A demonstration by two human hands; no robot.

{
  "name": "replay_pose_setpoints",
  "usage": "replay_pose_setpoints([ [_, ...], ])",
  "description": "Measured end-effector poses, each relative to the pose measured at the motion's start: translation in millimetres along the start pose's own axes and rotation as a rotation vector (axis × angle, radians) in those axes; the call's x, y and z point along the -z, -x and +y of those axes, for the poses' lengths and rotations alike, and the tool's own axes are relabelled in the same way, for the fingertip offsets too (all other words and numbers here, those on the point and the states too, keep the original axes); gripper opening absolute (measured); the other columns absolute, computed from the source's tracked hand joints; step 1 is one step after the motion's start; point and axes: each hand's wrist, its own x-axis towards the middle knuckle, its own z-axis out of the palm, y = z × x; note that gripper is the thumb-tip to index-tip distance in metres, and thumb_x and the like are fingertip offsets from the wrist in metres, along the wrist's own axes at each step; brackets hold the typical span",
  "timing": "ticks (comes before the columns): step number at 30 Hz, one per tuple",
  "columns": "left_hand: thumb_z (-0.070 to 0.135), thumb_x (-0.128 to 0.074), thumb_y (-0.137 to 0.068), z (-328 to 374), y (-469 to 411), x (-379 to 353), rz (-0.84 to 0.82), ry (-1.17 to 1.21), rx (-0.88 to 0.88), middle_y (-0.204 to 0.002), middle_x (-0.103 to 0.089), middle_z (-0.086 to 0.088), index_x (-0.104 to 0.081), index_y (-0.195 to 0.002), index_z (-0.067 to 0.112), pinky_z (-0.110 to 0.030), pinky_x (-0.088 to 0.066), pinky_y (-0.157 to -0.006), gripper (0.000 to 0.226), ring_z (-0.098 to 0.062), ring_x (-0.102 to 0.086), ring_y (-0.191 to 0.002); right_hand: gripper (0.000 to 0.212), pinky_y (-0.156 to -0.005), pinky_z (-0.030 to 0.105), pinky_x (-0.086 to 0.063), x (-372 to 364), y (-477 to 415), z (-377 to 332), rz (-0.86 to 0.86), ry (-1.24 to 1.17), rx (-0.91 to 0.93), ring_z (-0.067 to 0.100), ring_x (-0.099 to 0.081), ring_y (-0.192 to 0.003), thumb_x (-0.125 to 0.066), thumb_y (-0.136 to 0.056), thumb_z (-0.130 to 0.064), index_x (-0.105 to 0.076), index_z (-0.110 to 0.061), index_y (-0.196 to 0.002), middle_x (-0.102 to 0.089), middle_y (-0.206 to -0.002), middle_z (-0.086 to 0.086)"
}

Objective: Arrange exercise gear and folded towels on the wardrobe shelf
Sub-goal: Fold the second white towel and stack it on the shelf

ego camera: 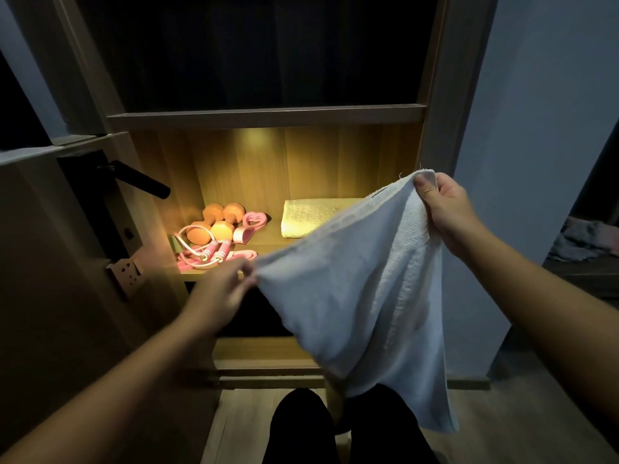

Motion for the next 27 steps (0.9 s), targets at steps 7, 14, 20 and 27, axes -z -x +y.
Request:
replay_pose_setpoints([
  [7,0.010,-0.059,-0.093,49,-115,109,0.074,-0.255,-0.295,-0.092,-0.062,-0.008,-0.056,-0.099,0.012,-0.042,-0.051,-0.065,0.007,-0.027,-0.059,-0.079,0.023,-0.060,0.026,-0.039,30,-64,-49,0.230,0.229,0.141,0.012,-0.048,-0.073,-0.055,-0.097,-0.035,-0.052,-0.020,-0.079,-0.054,-0.078,-0.003],
  [14,0.009,-0.055,-0.096,78,-120,127,0.007,-0.224,-0.270,-0.091,-0.056,0.003,-0.053,-0.097,0.018,-0.022,-0.045,-0.061,0.010,-0.016,-0.056,-0.081,0.031,-0.067,0.034,-0.038,41,-82,-46,0.188,0.414,0.031,0.023,-0.050,-0.081,-0.054,-0.097,-0.038,-0.057,-0.007,-0.093,-0.054,-0.089,0.010],
  [20,0.016,-0.068,-0.087,78,-109,123,-0.247,-0.078,-0.162,-0.094,-0.060,0.013,-0.050,-0.108,0.029,-0.011,-0.050,-0.061,0.030,-0.005,-0.062,-0.084,0.035,-0.065,0.031,-0.040,35,-88,-53,0.167,0.380,0.021,0.022,-0.053,-0.081,-0.055,-0.096,-0.039,-0.062,-0.004,-0.097,-0.058,-0.090,0.009],
  [27,0.028,-0.069,-0.086,46,-100,105,-0.417,-0.180,-0.122,-0.092,-0.061,0.006,-0.066,-0.098,0.023,-0.031,-0.052,-0.071,0.013,-0.011,-0.058,-0.083,0.029,-0.064,0.029,-0.039,14,-95,-67,0.122,0.418,0.066,0.019,-0.053,-0.081,-0.056,-0.096,-0.040,-0.058,-0.011,-0.094,-0.059,-0.091,0.004],
])
